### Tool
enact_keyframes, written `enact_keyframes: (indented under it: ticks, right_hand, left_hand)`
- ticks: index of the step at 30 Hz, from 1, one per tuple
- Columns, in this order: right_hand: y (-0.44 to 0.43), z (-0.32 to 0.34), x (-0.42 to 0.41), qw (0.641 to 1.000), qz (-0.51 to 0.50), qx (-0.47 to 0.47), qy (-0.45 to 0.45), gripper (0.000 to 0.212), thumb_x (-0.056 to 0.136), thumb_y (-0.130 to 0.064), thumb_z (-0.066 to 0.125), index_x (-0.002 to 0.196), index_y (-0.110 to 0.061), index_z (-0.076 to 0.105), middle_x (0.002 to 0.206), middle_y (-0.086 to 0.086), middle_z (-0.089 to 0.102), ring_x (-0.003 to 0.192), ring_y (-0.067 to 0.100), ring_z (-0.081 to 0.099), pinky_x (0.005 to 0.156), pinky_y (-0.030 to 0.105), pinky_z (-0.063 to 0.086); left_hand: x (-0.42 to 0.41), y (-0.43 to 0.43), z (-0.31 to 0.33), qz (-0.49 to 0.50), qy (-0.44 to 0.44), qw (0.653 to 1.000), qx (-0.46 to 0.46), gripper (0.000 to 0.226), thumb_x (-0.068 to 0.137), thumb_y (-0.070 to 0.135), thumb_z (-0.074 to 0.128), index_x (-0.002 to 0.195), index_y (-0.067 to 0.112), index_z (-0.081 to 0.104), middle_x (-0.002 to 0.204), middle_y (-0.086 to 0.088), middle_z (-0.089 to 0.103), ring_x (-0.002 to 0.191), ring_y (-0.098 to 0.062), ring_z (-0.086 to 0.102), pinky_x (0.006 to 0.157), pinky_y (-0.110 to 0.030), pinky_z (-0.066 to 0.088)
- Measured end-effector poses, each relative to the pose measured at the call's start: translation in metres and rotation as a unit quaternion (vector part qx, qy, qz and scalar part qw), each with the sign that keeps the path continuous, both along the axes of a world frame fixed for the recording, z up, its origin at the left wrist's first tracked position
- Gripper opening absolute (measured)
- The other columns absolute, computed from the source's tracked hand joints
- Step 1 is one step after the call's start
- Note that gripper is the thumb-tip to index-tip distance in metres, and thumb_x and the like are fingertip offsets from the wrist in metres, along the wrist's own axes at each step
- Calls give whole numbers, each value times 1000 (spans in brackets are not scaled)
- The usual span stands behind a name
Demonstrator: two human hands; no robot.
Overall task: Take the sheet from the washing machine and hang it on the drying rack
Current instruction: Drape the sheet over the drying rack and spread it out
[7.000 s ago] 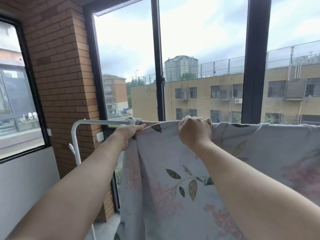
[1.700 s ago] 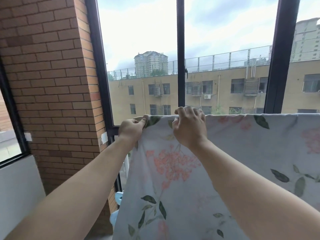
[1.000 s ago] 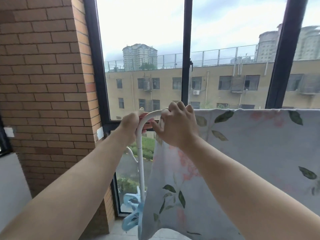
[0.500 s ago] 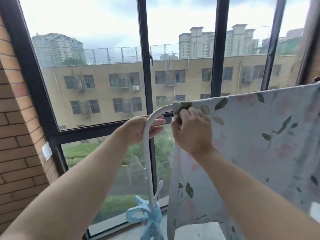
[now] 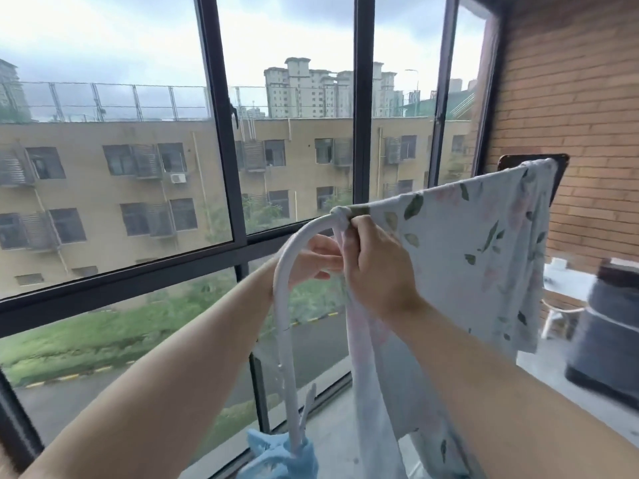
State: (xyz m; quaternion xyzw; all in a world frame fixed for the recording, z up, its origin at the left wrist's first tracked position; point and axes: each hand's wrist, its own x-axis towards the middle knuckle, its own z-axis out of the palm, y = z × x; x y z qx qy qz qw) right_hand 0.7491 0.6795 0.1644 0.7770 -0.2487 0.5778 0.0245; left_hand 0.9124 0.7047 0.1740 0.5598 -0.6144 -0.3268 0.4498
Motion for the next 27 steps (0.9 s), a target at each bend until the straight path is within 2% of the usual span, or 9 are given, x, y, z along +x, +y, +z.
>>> enact_keyframes:
  ticks: [4, 7, 10, 13, 16, 18, 20, 23, 27]
  right_hand:
    - [13, 0, 8, 997, -76, 8, 0, 21, 101, -24, 48, 90, -10, 59, 74, 2, 64, 62, 23, 55, 57, 28, 32]
    - [25, -1, 14, 994, -98, 41, -22, 23, 100, -26, 47, 90, -11, 61, 73, 1, 63, 62, 20, 56, 55, 36, 47]
    - [41, -4, 20, 985, -156, 65, -22, 27, 103, -33, 43, 95, -14, 60, 78, -2, 63, 66, 21, 60, 57, 37, 49]
    - [65, 0, 27, 970, -215, 110, 3, 28, 108, -40, 35, 102, -19, 53, 76, -6, 59, 61, 16, 52, 51, 31, 35]
    - [85, 5, 24, 955, -251, 154, 40, 28, 109, -42, 28, 110, -21, 47, 79, 0, 63, 64, 22, 56, 53, 36, 41]
    - [93, 10, 19, 943, -278, 172, 66, 23, 109, -40, 29, 111, -22, 44, 83, 4, 66, 70, 28, 60, 61, 41, 49]
    - [97, 16, 15, 939, -283, 171, 95, 26, 107, -46, 37, 113, -22, 45, 89, 4, 67, 76, 29, 62, 65, 41, 51]
    - [100, 23, 12, 930, -287, 178, 144, 34, 100, -47, 54, 115, -17, 48, 95, 6, 66, 82, 28, 60, 65, 37, 47]
    - [95, 18, 7, 928, -300, 173, 134, 23, 101, -39, 54, 101, -18, 44, 89, 8, 66, 77, 32, 59, 60, 36, 45]
  left_hand:
    - [13, -3, -8, -113, -11, 993, 31, 55, 63, 46, 86, 108, 17, 71, 99, 2, 73, 98, -14, 68, 97, -41, 54]
    - [21, -6, -12, -124, -52, 991, 2, 54, 63, 63, 84, 102, 27, 72, 100, 6, 75, 102, -14, 70, 93, -40, 57]
    - [15, -7, -13, -75, 10, 996, -53, 30, 80, 50, 78, 92, 23, 75, 93, 1, 76, 91, -13, 71, 78, -32, 59]
    - [6, -3, -7, -55, 74, 994, -65, 21, 82, 48, 78, 80, 27, 75, 84, -5, 76, 77, -19, 69, 67, -35, 57]
    - [-1, -4, -1, -11, 0, 995, -100, 15, 89, 33, 73, 85, 18, 75, 83, -9, 76, 69, -20, 70, 65, -41, 60]
    - [-5, -7, 1, -15, 59, 994, -87, 7, 88, 16, 69, 93, 14, 74, 91, -14, 75, 78, -29, 74, 62, -45, 63]
    - [-8, -16, -1, -31, 136, 989, -51, 15, 86, 8, 66, 100, 7, 68, 101, -20, 70, 84, -31, 72, 58, -36, 61]
    - [-13, -24, -10, 13, 19, 996, -90, 18, 88, 11, 65, 103, 6, 58, 85, -3, 64, 65, -12, 62, 41, -10, 40]
    - [-16, -28, -24, 53, -79, 993, -66, 9, 89, 15, 63, 91, 15, 55, 77, 1, 62, 62, -13, 59, 46, -21, 39]
